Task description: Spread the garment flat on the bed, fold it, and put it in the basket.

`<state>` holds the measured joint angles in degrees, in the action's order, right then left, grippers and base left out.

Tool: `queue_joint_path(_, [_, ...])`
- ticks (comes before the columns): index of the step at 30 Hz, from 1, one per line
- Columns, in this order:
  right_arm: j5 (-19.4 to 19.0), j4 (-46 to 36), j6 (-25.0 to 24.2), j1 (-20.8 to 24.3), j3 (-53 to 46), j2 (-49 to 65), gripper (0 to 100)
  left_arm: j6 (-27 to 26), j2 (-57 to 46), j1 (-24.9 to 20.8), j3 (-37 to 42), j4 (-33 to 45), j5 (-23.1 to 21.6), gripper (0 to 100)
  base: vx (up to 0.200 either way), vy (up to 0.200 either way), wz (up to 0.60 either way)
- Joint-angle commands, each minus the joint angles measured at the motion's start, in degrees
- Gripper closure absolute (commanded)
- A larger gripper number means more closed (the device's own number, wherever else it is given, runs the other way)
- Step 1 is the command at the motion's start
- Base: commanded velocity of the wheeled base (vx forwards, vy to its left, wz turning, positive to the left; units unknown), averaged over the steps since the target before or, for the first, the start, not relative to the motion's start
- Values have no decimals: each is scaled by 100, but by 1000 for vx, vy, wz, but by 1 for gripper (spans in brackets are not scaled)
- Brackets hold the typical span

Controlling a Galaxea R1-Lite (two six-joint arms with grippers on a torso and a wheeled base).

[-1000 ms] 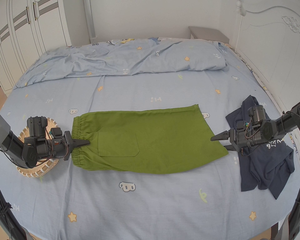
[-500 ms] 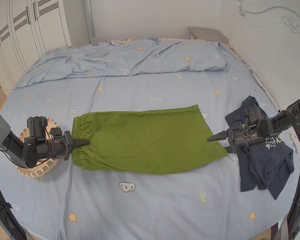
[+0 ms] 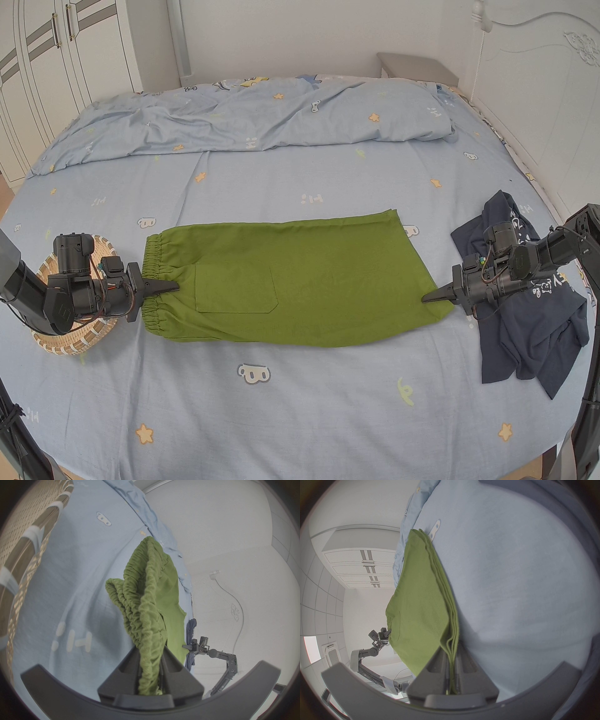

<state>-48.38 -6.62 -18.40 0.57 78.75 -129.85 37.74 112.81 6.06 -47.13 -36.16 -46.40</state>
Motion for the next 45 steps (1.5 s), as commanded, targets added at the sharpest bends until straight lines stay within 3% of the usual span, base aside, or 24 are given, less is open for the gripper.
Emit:
queue_joint_path(1, [22,12,20,-40,-229,338,100,14,-66,185,-112,311,-458,100,0,0,0])
queue_joint_path(9, [40,12,20,171,-1195,1744,100,-56,-453,282,-227,1172,-581,100,0,0,0])
queue_joint_path(13, [84,56,29,224,-1881,2254,100,-294,-761,299,-165,1955,-581,100,0,0,0])
queue_joint_path(21, [92,214,442,285,-3630,2790,100,-2377,-1042,774,107,3994,-590,100,0,0,0])
queue_joint_path(25, [92,548,442,400,-4280,2948,100,-3220,-1016,1055,239,4556,-590,100,0,0,0])
queue_joint_path(27, [92,970,442,417,-4808,2975,100,-3950,-980,1240,406,4934,-581,100,0,0,0])
queue_joint_path(29, [92,1277,442,435,-5133,2966,100,-4222,-972,1284,529,5075,-555,100,0,0,0])
queue_joint_path(38, [92,2402,433,611,-5933,2834,100,-4249,-945,1205,775,4855,-528,100,0,0,0])
queue_joint_path(45, [101,2472,442,663,-5942,2685,100,-4231,-840,1178,890,4486,-396,100,0,0,0])
